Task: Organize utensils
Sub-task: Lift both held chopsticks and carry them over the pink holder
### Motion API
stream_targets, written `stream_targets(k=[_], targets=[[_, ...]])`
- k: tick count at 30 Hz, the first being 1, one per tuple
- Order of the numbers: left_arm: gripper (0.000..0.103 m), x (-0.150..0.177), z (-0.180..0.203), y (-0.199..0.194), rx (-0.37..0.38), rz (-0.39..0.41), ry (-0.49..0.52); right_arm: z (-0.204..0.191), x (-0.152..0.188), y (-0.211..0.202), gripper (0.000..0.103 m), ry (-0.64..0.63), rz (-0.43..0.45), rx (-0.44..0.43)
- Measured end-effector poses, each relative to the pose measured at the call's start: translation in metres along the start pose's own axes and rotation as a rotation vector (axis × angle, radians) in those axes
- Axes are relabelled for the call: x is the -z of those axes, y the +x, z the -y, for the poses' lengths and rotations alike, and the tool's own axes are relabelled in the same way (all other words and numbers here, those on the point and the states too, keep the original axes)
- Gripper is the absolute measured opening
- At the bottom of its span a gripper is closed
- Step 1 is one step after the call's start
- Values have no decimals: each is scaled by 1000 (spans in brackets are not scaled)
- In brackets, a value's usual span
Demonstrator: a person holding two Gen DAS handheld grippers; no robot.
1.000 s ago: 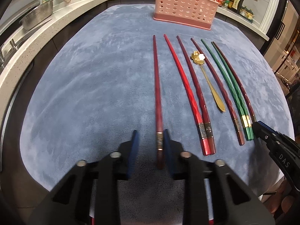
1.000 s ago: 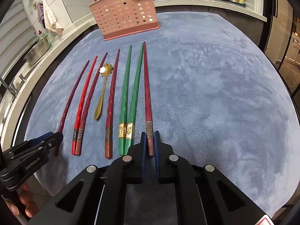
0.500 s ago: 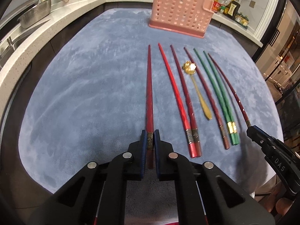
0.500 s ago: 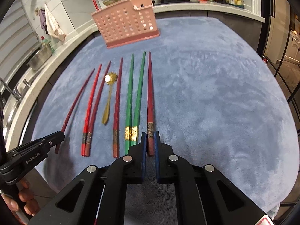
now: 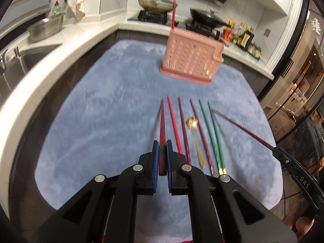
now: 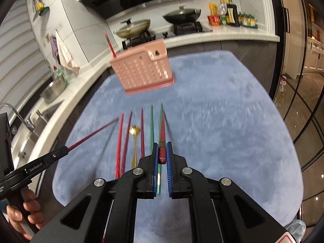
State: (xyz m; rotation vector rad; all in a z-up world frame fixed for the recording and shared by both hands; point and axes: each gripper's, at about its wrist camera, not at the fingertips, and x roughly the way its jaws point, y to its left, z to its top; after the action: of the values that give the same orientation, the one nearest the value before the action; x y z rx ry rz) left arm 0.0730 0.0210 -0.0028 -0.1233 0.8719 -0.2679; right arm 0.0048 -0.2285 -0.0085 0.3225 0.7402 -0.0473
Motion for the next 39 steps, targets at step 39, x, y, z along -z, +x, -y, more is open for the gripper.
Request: stream_targets(k=[39], targets=[[7,-321,70,-34,7,426,73,-57,-327,26,7,-33,352,-143]])
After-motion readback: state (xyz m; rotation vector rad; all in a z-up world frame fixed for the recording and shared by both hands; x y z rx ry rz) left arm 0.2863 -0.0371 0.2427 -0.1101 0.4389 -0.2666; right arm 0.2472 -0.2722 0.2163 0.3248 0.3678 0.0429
